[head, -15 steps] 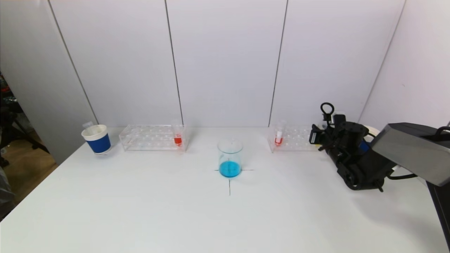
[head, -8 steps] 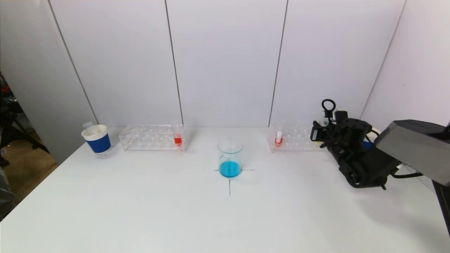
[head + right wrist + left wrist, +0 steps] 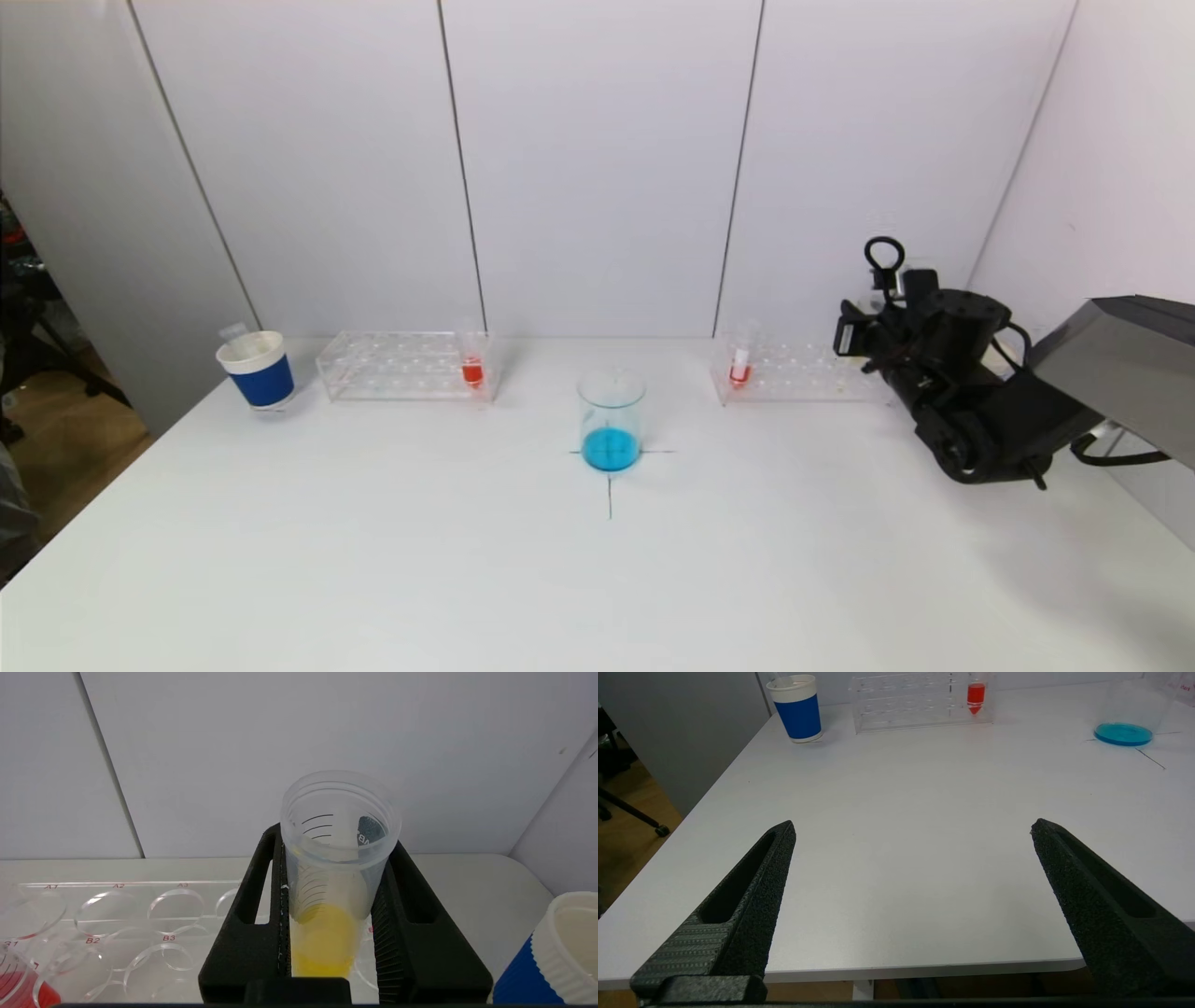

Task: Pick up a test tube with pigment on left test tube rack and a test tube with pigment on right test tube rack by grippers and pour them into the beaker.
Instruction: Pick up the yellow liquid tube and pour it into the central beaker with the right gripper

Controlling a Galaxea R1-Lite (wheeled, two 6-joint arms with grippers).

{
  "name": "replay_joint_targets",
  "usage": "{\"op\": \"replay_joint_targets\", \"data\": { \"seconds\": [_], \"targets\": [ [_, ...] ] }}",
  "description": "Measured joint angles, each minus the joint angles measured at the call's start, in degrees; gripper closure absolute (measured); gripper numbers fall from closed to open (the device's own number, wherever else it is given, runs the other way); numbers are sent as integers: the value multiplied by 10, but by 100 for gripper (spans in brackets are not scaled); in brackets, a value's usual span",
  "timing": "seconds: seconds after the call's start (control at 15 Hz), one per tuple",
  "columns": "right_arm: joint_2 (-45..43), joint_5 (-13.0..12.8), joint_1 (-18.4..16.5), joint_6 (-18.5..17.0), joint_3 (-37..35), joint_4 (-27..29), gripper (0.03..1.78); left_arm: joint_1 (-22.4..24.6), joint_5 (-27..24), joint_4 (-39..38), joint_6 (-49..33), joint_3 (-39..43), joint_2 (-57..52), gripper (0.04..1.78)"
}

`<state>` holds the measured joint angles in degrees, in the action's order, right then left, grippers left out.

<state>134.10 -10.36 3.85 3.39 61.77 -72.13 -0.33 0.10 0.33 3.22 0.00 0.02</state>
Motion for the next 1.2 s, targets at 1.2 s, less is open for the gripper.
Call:
{"op": "replay_joint_targets", "data": {
  "seconds": [1.2],
  "targets": [
    [-243,5,40,12,200,501,126,0,0,0,0,0,0,6]
  ]
}}
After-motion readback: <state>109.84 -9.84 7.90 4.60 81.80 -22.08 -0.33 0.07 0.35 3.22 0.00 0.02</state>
